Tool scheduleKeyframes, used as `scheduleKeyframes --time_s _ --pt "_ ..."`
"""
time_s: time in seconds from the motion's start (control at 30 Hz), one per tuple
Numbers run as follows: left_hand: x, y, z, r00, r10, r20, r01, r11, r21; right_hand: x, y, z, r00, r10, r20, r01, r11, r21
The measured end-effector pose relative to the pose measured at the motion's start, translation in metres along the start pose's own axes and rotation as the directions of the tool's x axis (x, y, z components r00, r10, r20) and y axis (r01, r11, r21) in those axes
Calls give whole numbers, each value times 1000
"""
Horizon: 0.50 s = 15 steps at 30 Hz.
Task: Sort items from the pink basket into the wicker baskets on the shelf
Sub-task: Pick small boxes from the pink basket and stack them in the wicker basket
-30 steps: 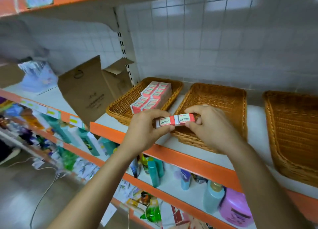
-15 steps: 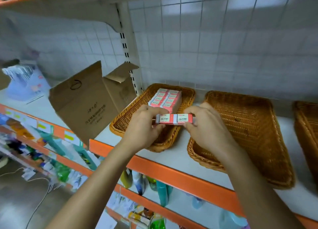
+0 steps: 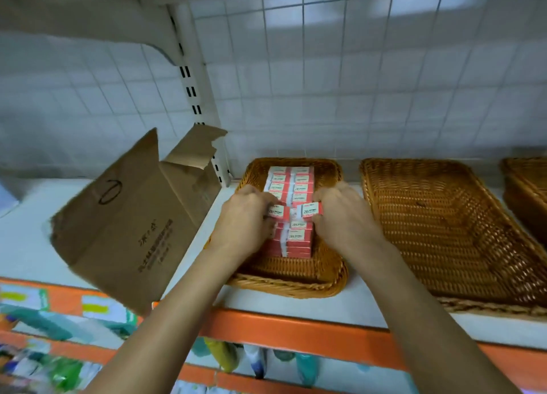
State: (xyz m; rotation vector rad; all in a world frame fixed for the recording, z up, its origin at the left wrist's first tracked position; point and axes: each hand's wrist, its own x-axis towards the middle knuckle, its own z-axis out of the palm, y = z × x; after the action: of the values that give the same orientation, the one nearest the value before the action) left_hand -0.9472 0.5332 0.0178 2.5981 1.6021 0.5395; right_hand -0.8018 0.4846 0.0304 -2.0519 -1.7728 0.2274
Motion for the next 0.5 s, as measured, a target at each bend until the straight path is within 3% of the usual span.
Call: scheduleKeyframes --time_s 0.23,0.5 --pt "12 -19 5 998 16 56 -14 999 -36 15 -11 20 993 110 -31 -111 993 -47" --pt "16 -25 10 998 -35 47 41 991 -125 16 -16 39 989 128 -71 -128 992 3"
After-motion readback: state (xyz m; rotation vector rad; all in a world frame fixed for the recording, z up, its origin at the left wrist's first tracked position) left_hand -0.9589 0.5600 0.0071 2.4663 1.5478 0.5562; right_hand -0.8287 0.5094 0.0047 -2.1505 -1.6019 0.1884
